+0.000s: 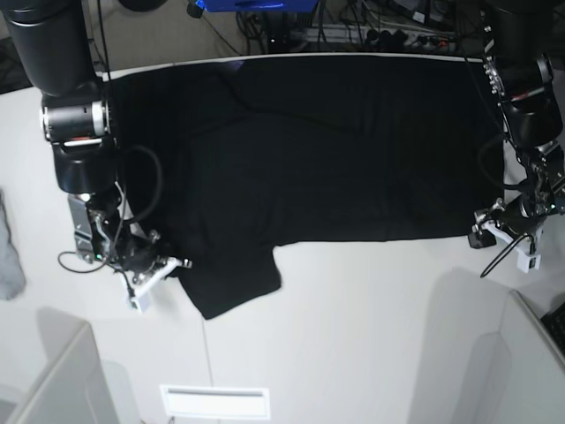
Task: Fold the T-shirt properly
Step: 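Grasp the hem corners of the shirt with both grippers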
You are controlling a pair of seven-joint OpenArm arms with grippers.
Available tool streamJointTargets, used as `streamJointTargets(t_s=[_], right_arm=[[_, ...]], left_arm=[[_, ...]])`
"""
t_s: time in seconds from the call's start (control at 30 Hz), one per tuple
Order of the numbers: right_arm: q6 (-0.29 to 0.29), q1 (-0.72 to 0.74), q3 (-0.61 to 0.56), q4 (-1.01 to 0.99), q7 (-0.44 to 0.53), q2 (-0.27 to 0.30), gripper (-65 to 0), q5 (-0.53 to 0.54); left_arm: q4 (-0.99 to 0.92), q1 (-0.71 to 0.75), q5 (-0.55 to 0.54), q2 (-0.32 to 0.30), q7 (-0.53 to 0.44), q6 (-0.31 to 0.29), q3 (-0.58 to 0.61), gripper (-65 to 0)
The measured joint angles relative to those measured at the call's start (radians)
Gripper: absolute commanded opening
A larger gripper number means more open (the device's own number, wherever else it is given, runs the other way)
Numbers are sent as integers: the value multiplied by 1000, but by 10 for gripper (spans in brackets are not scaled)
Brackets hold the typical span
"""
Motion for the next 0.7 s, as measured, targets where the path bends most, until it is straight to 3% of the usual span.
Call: streamJointTargets(t_s=[0.27, 0.47, 0.6, 0.7], right_arm=[[2, -6, 0, 0, 3, 4, -650, 5], [2, -9, 0, 0, 9, 4, -650, 6], [3, -9, 0, 0, 9, 4, -650, 7], [3, -9, 0, 0, 11, 5, -650, 7]], left_arm=[[-64, -48, 0, -7, -13, 4, 35, -193], [-64, -43, -4, -9, -22, 6, 83, -443], [-61, -23, -19, -10, -39, 4, 81, -650], [-61, -24, -18, -10, -33, 3, 81, -650]])
